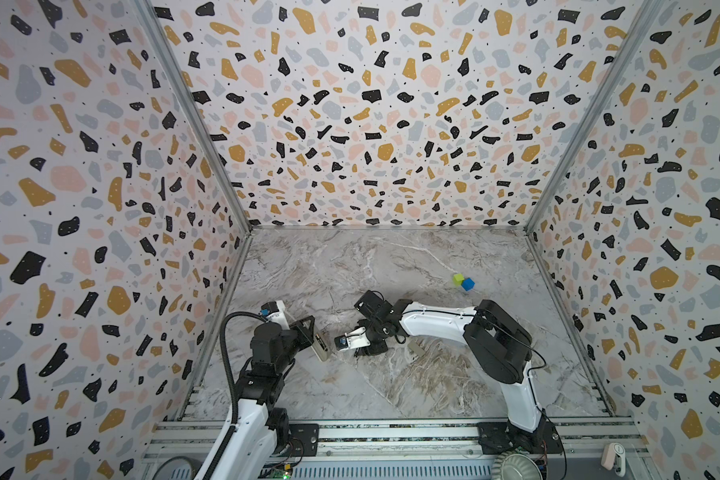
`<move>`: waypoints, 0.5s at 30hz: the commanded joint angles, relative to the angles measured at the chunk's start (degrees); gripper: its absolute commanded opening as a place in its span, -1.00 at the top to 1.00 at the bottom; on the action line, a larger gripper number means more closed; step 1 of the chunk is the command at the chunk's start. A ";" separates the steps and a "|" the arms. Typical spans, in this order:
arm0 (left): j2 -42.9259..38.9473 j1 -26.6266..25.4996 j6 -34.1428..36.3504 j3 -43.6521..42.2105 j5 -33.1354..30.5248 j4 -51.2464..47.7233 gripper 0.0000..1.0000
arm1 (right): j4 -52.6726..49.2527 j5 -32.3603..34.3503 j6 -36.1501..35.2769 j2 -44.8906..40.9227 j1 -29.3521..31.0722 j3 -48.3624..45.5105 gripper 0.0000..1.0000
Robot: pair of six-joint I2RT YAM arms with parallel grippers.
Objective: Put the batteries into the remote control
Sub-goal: 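Lower the right gripper and close it on the second AA battery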
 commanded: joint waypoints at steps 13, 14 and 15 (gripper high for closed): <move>-2.59 0.42 2.16 0.04 -3.52 0.23 1.00 | -10.92 0.33 -0.56 6.11 -0.15 3.86 0.52; -2.71 0.42 2.17 0.04 -3.83 0.09 1.00 | -10.96 0.50 -0.43 5.96 -0.09 3.83 0.55; -2.86 0.42 2.23 0.13 -4.09 -0.03 1.00 | -11.02 0.76 -0.22 5.89 -0.06 3.66 0.57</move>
